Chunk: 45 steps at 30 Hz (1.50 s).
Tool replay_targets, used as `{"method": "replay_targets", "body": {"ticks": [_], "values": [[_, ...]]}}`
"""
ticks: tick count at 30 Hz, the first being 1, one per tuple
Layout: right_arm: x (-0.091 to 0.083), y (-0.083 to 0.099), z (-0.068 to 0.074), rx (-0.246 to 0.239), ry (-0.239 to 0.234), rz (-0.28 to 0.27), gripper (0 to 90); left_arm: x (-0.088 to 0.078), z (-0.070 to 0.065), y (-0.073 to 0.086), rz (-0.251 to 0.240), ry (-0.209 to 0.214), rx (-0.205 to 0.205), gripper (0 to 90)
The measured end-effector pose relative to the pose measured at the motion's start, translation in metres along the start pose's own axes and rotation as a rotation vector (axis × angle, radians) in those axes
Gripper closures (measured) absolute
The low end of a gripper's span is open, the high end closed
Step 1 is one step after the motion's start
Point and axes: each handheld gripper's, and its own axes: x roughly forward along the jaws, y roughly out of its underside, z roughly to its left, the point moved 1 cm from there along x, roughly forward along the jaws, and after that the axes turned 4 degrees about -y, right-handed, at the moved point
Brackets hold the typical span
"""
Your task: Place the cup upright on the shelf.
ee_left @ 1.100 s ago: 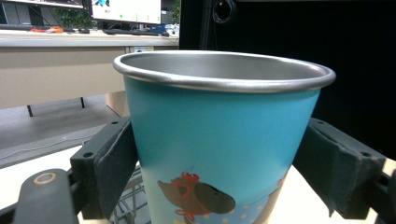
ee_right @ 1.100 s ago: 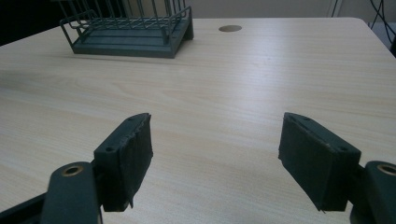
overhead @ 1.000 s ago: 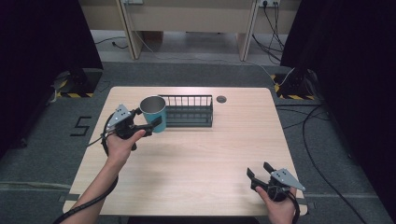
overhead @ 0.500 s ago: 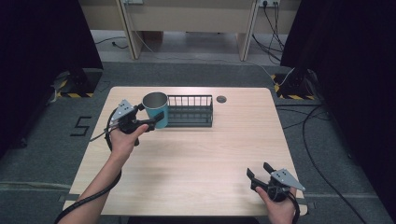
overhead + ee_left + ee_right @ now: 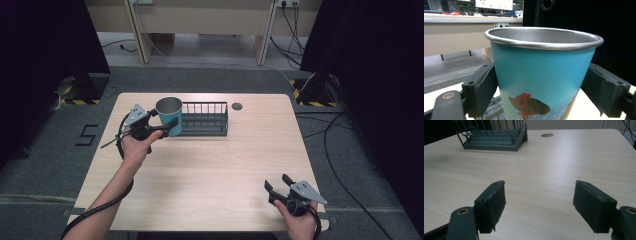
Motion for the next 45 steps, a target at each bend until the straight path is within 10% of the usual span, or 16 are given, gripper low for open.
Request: {"method": "replay_targets", "body": {"ticks": [45], "values": [[0.002, 0.001, 0.001, 0.001, -0.01, 0.003, 26.6, 0.046, 0.004, -0.017, 0.029, -0.033, 0.011, 15.1]]}}
